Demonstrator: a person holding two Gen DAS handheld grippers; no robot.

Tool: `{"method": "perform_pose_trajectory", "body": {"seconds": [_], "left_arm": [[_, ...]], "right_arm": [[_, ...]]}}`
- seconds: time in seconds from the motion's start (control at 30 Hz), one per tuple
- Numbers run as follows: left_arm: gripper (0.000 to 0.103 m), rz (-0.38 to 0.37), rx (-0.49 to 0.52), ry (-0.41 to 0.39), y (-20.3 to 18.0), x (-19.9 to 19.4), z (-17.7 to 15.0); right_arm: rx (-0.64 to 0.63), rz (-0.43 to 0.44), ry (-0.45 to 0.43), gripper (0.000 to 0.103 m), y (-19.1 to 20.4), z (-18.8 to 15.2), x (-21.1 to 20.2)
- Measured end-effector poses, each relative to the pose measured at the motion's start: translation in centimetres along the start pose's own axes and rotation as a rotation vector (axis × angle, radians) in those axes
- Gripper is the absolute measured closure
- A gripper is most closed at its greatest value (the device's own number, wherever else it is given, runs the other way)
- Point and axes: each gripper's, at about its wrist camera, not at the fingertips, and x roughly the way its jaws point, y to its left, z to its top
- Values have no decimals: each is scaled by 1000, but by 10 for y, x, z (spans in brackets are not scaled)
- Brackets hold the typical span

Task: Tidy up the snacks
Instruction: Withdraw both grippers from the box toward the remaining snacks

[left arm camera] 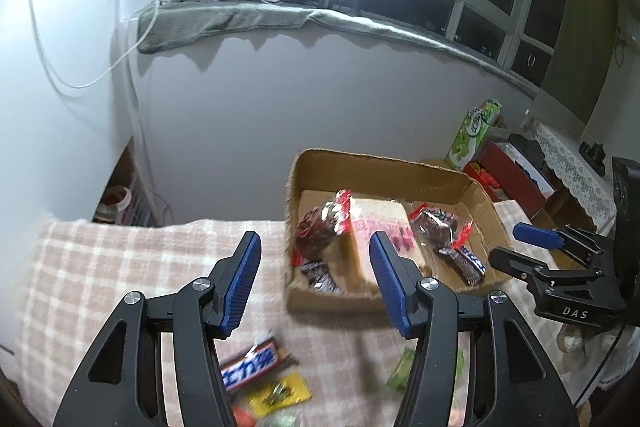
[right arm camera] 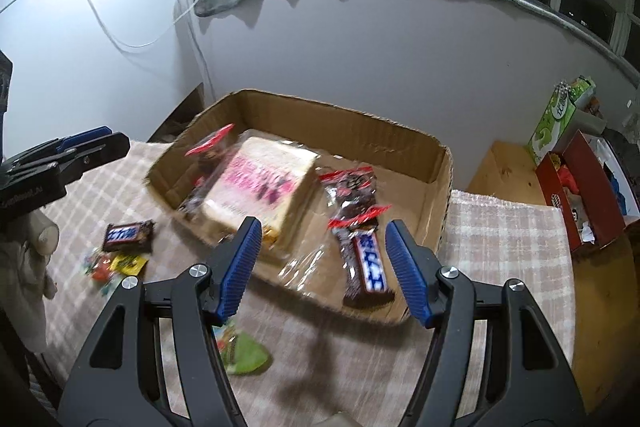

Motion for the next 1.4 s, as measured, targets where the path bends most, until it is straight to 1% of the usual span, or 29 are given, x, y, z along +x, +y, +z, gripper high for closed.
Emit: {"method": "perform_pose_trajectory", "body": {"seconds": [0.2, 0.37, 0.6, 0.87, 1.0, 1.13, 1.4], "left_arm": [[47, 16, -32, -15, 17, -27, -13], [47, 26, -62, -20, 32, -48, -30], [47, 46, -101, 13, 52, -61, -62], [47, 62, -148, 87, 70, -56, -98], [47, 59, -133, 130, 67, -46, -111], [47, 60, -117, 158, 63, -35, -118], [47, 71, -115, 183, 66, -21, -123]], "right_arm": [[-23, 13, -1, 36, 14, -18, -24], [-38, 21, 17, 36, 23, -34, -34], [-62, 39, 65, 36, 37, -62, -33], [-65, 49, 127, 36, 44, -82, -18], [-74, 54, 156, 36, 48, -88, -9], [-81, 65, 182, 36, 52, -92, 0], [-70, 83, 205, 36, 57, -90, 16]]}}
